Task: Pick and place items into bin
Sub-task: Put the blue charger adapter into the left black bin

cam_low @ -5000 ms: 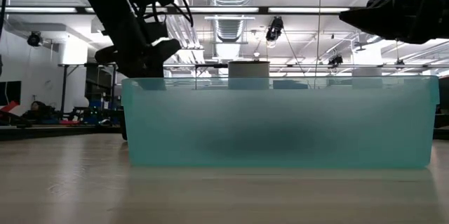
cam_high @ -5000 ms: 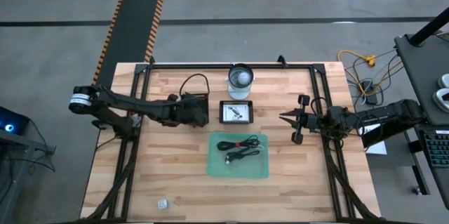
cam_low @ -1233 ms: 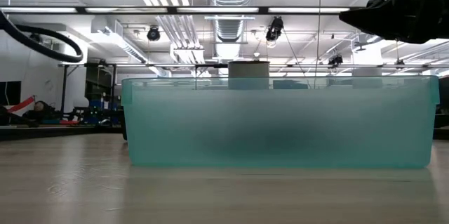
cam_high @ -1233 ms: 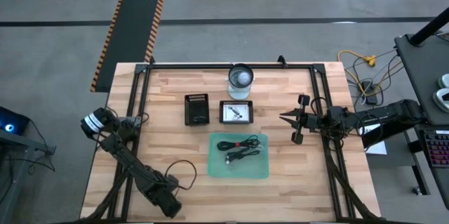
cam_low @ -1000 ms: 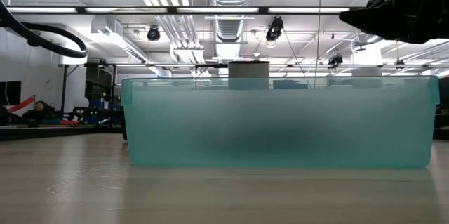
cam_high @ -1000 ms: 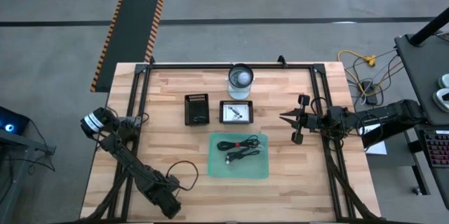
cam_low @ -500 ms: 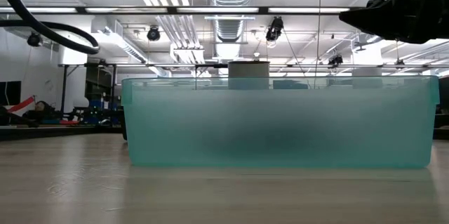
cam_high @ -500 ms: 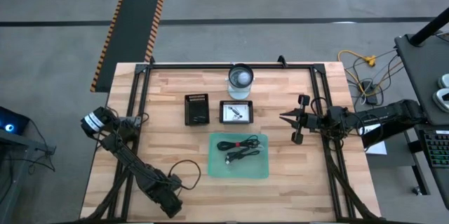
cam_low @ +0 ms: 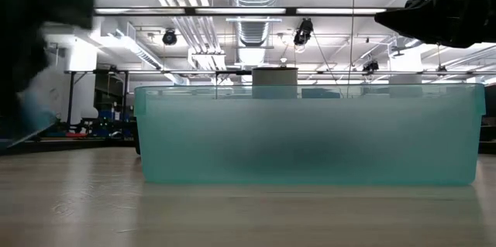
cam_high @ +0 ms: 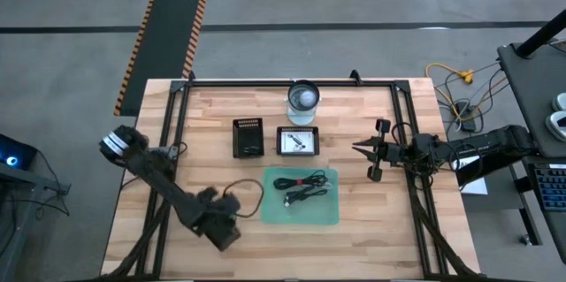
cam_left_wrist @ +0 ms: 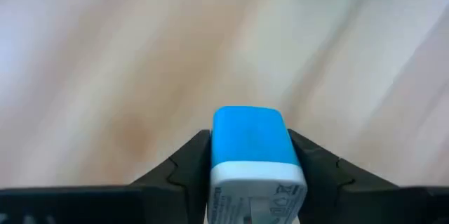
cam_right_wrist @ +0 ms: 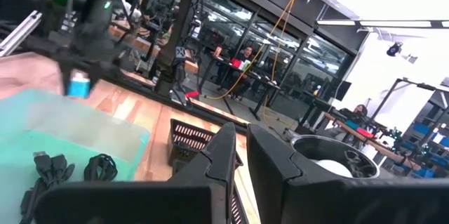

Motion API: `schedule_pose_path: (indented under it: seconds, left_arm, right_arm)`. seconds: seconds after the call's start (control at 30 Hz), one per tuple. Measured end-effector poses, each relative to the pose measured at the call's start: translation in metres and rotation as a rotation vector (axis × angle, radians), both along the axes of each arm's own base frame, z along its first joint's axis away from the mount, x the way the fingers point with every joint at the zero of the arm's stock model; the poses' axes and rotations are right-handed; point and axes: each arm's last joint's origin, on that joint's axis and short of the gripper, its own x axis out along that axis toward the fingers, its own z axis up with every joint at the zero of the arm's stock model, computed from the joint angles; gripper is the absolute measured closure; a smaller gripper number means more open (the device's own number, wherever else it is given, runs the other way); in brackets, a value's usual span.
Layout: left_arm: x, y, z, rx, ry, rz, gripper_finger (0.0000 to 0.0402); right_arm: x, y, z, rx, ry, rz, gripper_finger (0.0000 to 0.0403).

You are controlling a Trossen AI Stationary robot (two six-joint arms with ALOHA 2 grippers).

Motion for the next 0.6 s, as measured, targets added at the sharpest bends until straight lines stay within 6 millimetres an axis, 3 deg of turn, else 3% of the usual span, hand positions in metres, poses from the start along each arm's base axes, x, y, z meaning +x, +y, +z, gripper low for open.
schedule_pose_path:
  seconds: [0.1, 0.3, 0.47, 0.6]
  left_arm:
    - [0.006, 0.022, 0.021, 0.212, -0.150, -0.037, 0.0267]
    - [0.022, 0.077, 0.050, 0.450, -0.213, -0.042, 0.0267]
    - [0.035, 0.126, 0.056, 0.577, -0.134, -0.024, 0.0267]
    - [0.044, 0.160, 0.047, 0.518, -0.058, -0.057, 0.0267]
  right_arm:
    - [0.000, 0.000, 0.000, 0.000, -0.001, 0.000, 0.0376]
    - [0.000, 0.000, 0.000, 0.000, -0.002, 0.000, 0.0376]
    - [0.000, 0.000, 0.000, 0.000, -0.001, 0.000, 0.0376]
    - [0.000, 0.000, 0.000, 0.000, 0.000, 0.000, 0.0376]
